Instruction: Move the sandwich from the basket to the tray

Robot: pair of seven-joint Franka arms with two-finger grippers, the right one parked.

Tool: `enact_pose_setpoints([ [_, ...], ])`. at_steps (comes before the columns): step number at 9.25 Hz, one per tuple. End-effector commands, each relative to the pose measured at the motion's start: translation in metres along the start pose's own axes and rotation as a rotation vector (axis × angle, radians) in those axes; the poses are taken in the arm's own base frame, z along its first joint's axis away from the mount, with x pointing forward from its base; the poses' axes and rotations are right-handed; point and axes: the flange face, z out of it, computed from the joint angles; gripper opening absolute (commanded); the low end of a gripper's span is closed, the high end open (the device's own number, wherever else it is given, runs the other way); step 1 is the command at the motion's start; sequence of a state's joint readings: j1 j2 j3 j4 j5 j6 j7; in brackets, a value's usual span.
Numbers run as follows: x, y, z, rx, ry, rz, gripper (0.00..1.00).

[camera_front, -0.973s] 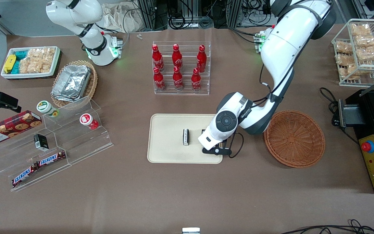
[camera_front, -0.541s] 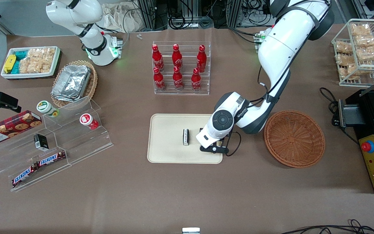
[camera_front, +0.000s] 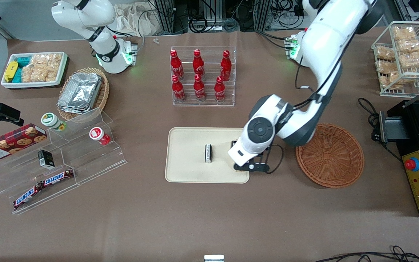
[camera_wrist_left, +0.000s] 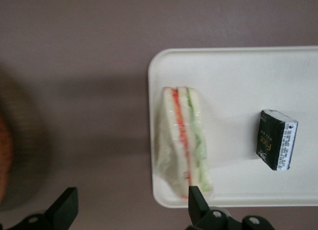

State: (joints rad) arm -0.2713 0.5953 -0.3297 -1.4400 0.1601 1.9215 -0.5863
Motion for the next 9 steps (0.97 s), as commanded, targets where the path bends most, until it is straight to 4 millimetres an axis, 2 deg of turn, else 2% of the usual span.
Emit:
enact_pose_setpoints([
  [1, -0.001, -0.054, -0.057, 0.026, 0.012, 0.026, 0.99],
  [5, -0.004, -0.183, -0.158, 0.059, 0.054, 0.098, 0.99],
  [7, -0.012, -0.23, -0.2, 0.061, 0.12, 0.052, 0.99],
  [8, -0.021, -0.234, -0.217, 0.064, 0.142, 0.041, 0.99],
  [9, -0.027, -0.245, -0.221, 0.075, 0.115, 0.022, 1.0],
])
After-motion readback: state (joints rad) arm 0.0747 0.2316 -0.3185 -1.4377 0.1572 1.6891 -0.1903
